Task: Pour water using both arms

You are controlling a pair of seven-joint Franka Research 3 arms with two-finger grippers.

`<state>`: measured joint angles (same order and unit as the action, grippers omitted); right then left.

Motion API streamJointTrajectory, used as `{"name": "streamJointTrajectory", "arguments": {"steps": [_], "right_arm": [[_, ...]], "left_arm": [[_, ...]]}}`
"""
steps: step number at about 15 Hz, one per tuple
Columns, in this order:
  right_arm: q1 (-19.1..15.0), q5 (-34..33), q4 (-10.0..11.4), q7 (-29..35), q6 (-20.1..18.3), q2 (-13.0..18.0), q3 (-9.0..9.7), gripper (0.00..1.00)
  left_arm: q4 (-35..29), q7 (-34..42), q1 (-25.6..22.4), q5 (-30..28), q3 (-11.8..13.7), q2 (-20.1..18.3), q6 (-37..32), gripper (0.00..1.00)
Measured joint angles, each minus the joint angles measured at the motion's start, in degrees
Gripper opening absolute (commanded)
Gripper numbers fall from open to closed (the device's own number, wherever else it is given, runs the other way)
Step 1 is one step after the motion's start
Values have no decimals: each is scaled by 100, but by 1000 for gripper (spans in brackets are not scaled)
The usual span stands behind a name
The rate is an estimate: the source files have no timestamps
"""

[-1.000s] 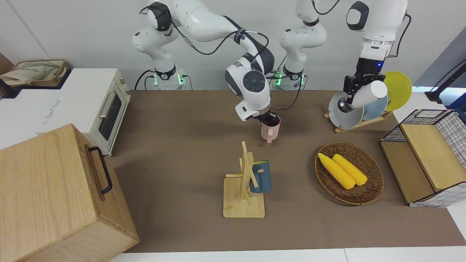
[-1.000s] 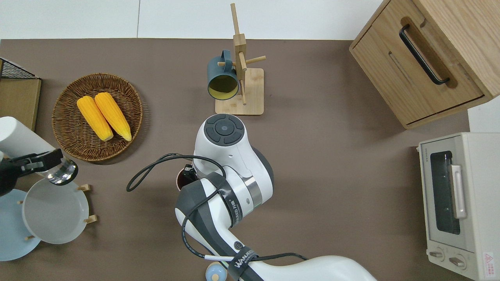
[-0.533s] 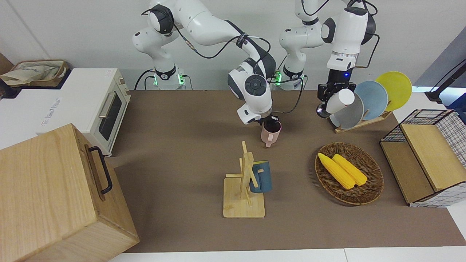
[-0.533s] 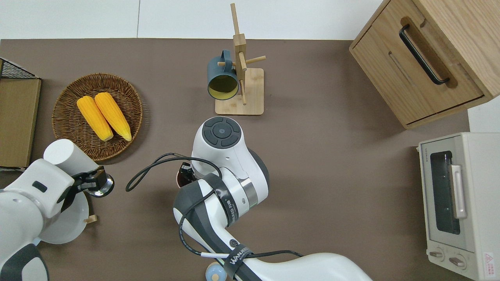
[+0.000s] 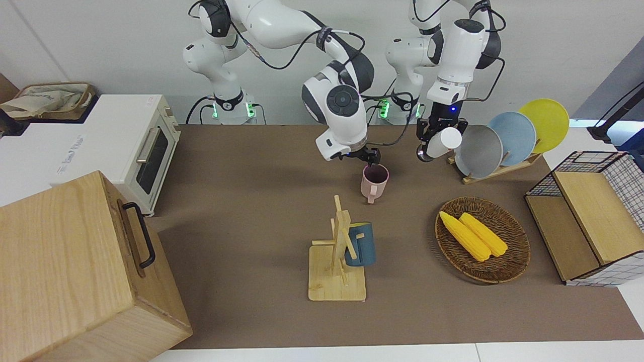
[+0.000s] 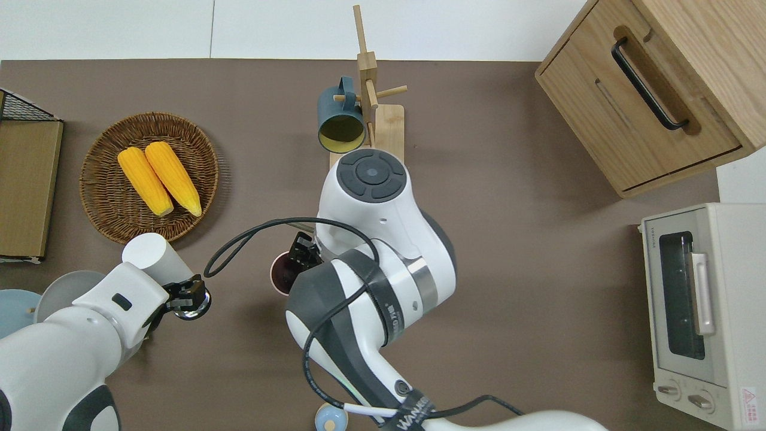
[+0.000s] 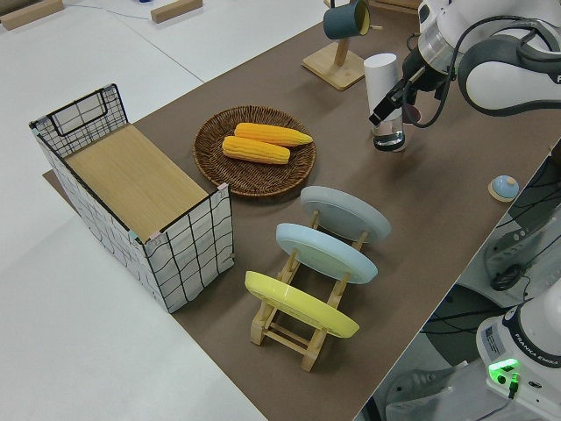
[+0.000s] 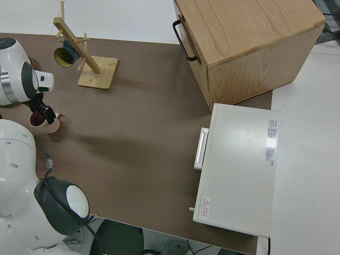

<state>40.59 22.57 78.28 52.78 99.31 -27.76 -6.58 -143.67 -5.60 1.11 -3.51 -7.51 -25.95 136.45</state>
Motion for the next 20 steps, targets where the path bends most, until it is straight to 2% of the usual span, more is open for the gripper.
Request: {"name": "streamJointTrajectory", "arguments": {"steps": [2,4,6,10,13,15,16,18,20], "right_arm": [[-104,-8,-5,-44,-461,439,-291,990],[-325,-22,-8,-346,-867,718,-435,990],[-744,-172,-7,-877,-1310,996,-481,990],[-1396,-881,16,-2178,-1826,1272,-494,992],[-1964,-1259,68,-3168,-1851,1404,-507,992],[-2308,-1764,102,-4028,-1815,1500,-511,992],[-2397,-1814,110,-4264,-1775,1524,-512,992],[-2638,-1914,138,-4927,-1455,1546,-510,992],[-2866,-1930,209,-5343,-1179,1546,-509,992]], "left_arm": [[-16,0,30,-1,-2,-11,-1,0],[-31,-4,164,-34,1,-20,-80,0],[-58,-34,418,-182,-8,-25,-218,0],[-72,-101,787,-269,-15,-28,-443,0],[-78,-173,990,-283,-77,-29,-696,0],[-88,-321,1080,-371,-263,-29,-712,0],[-92,-389,1088,-403,-369,-29,-714,0],[-108,-575,1110,-492,-687,-26,-716,0],[-133,-632,1127,-542,-847,2,-739,0]]}}
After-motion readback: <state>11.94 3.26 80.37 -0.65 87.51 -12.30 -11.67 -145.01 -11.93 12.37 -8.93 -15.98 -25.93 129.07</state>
